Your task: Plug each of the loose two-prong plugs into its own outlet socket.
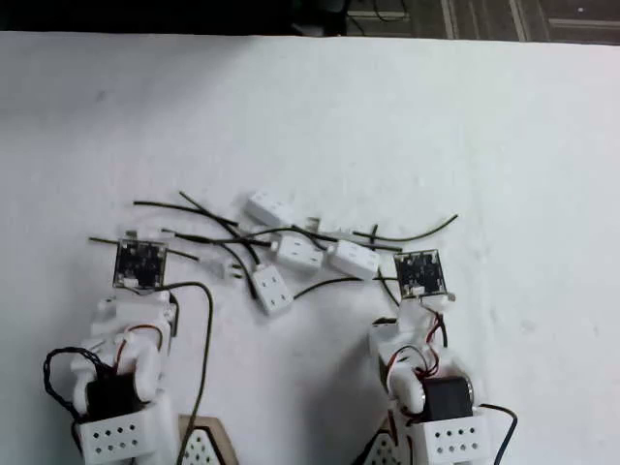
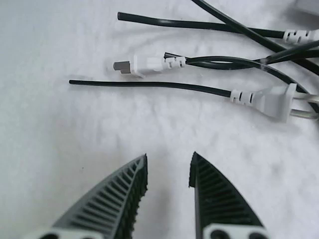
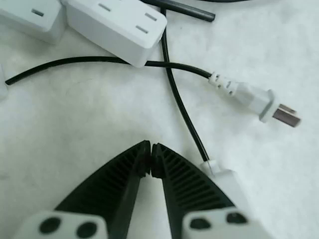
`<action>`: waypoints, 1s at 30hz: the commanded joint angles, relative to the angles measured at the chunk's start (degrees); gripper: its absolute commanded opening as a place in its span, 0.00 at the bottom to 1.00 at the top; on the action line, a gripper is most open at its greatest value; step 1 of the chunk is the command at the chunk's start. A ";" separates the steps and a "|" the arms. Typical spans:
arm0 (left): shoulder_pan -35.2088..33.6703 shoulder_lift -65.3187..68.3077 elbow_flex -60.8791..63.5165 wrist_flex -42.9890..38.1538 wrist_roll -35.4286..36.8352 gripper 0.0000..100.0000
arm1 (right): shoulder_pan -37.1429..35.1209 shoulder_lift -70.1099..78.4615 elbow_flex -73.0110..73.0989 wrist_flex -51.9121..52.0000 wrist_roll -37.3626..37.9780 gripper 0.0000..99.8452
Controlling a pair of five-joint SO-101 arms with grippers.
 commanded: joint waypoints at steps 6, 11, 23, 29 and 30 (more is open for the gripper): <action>-0.31 -0.31 -0.18 -0.44 0.44 0.15 | -0.48 -0.40 0.62 0.13 0.00 0.02; 3.30 -0.31 -0.18 3.25 0.09 0.16 | -0.48 -0.40 0.62 0.13 0.00 0.02; 4.70 -0.40 -6.68 5.98 -2.20 0.18 | -0.48 -0.40 0.62 0.13 0.00 0.02; 4.26 -0.40 -9.41 5.98 -10.20 0.27 | -0.48 -0.40 0.62 0.13 0.00 0.02; 4.26 -0.40 -10.02 5.98 -10.90 0.28 | -0.48 -0.40 0.62 0.13 0.00 0.02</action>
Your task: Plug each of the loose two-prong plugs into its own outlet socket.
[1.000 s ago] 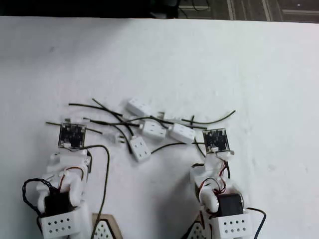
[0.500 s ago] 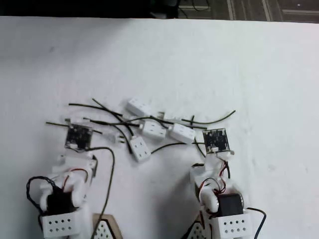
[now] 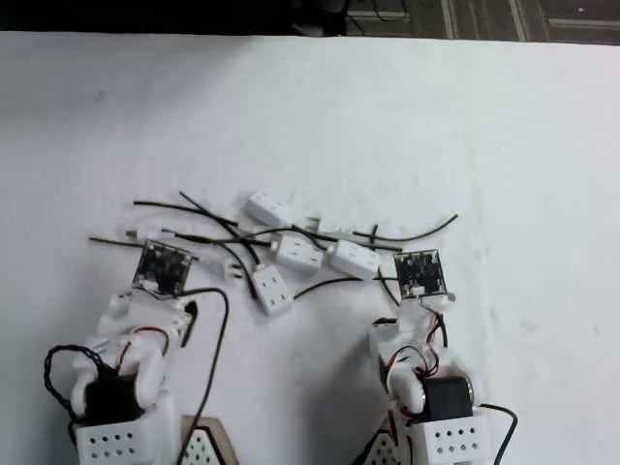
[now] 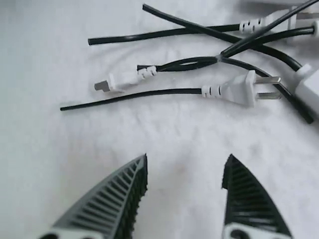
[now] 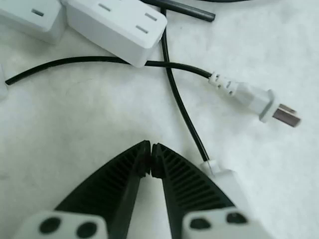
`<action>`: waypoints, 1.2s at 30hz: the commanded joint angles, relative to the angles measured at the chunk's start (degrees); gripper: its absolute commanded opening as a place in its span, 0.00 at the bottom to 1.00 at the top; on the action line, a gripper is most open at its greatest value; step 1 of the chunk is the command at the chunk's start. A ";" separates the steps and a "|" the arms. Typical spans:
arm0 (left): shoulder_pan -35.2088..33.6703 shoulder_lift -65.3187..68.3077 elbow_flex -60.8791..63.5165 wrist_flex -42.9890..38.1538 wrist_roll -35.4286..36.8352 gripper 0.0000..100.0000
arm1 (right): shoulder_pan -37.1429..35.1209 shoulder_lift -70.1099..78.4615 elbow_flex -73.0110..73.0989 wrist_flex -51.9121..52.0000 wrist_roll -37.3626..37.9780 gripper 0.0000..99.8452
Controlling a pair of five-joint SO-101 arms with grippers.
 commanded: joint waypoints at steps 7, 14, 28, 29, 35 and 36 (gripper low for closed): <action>-0.22 -0.40 -7.65 -0.62 -7.82 0.28 | -0.48 -0.40 0.62 0.13 0.00 0.02; -0.22 -0.40 -11.08 -0.18 -7.74 0.28 | -0.48 -0.40 0.62 0.13 0.00 0.02; -0.40 -0.40 -11.25 -0.26 -8.18 0.28 | -0.48 -0.40 0.62 0.13 0.00 0.02; -0.40 -0.40 -11.34 -0.18 -8.18 0.28 | -0.48 -0.40 0.62 0.13 0.00 0.02; -0.04 -0.31 -13.01 -0.18 -7.65 0.28 | -0.48 -0.40 0.62 0.13 0.00 0.02; -0.48 -0.31 -13.98 -0.09 -7.65 0.27 | -0.48 -0.40 0.62 0.13 0.00 0.02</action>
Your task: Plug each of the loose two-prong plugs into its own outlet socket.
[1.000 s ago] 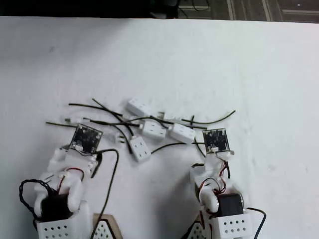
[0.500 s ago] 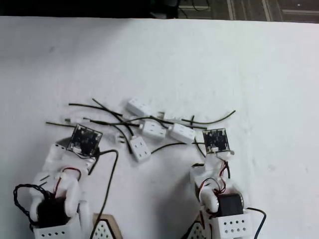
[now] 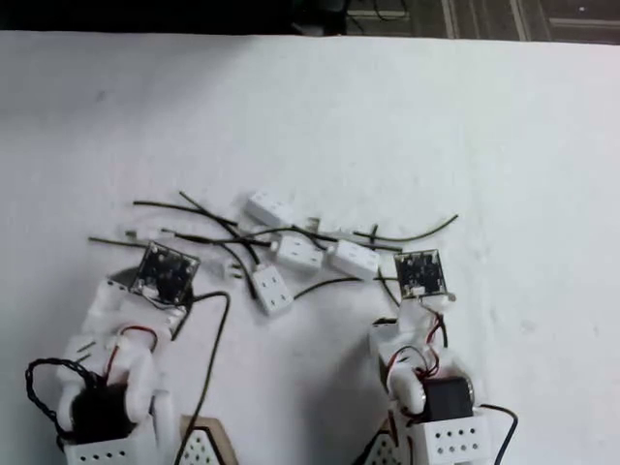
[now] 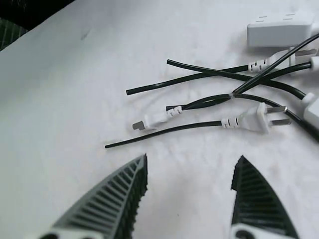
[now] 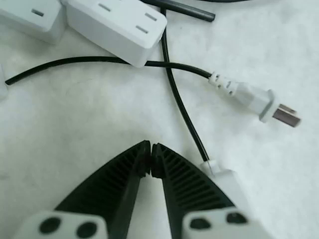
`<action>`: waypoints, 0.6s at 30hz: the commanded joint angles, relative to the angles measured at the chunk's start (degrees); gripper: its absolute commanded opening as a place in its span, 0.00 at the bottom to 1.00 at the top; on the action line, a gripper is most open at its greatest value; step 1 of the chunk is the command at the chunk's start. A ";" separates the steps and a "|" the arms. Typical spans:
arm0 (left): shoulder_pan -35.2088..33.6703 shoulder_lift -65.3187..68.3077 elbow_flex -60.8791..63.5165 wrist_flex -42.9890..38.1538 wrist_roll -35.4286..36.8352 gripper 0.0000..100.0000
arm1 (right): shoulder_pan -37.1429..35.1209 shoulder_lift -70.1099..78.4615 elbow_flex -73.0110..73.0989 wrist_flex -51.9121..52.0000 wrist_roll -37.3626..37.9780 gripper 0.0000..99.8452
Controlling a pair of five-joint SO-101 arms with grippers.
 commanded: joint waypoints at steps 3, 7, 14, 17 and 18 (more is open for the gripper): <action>-0.75 0.13 -8.44 2.64 0.00 0.18 | -0.48 -0.40 0.62 0.13 0.00 0.02; -0.92 0.13 -13.19 6.07 -0.09 0.09 | -0.40 -0.40 0.62 0.13 0.00 0.02; -1.01 1.45 -14.33 6.33 -0.44 0.09 | -0.40 -0.40 0.62 0.13 0.00 0.02; -1.01 7.96 -15.65 6.15 -0.35 0.09 | -0.40 -0.40 0.62 0.13 0.00 0.02; -0.92 11.12 -16.79 6.15 -0.35 0.08 | -0.40 -0.40 0.62 0.13 0.00 0.02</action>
